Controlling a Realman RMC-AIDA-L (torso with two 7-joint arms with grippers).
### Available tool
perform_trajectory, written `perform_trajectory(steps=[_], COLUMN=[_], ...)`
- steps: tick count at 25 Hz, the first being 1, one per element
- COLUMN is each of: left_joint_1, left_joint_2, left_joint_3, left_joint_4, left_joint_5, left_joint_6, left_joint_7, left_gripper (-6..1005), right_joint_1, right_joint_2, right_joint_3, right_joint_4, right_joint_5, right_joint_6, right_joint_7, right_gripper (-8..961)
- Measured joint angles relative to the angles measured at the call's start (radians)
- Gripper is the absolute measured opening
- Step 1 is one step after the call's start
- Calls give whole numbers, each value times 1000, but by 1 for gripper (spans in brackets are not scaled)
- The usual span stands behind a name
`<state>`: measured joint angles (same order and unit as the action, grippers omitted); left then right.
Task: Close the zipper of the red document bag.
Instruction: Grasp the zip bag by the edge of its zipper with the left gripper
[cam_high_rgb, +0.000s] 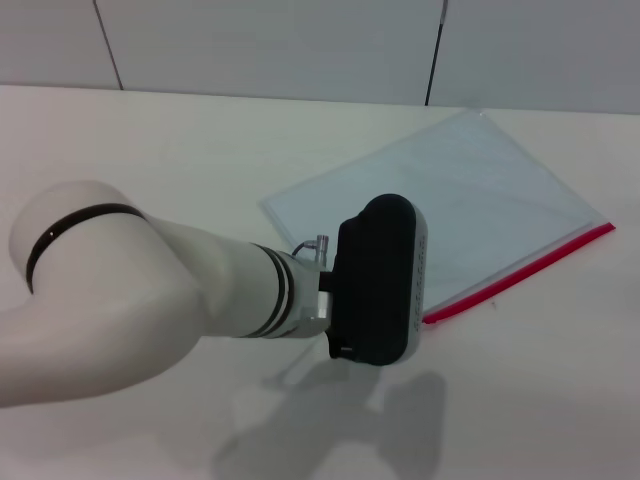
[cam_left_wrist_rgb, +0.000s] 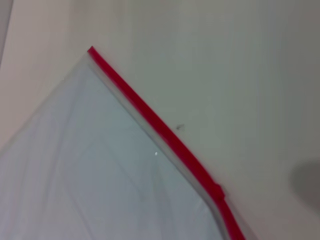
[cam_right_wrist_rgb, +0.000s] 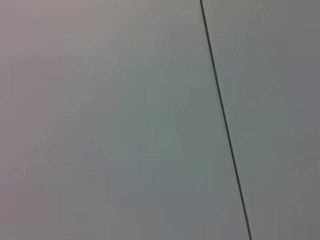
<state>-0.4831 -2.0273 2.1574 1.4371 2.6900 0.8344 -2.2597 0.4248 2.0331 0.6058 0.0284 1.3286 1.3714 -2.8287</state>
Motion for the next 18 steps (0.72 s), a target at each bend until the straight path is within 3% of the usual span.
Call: perform_trajectory(steps=[9, 18], left_joint_1=[-3, -13], left_joint_2=[-1, -1], left_joint_3=[13, 30], left_joint_4=[-93, -141], left_joint_5=[-12, -38], left_joint_6=[-160, -229], left_joint_7=[80, 82], left_gripper=[699, 672], right_joint_1=[0, 0], right_joint_2=[1, 1], right_joint_3=[0, 0], right_joint_4=[2, 2], right_joint_5=[-1, 0], right_joint_6=[1, 5], right_joint_7=[0, 0], right_gripper=[885, 885])
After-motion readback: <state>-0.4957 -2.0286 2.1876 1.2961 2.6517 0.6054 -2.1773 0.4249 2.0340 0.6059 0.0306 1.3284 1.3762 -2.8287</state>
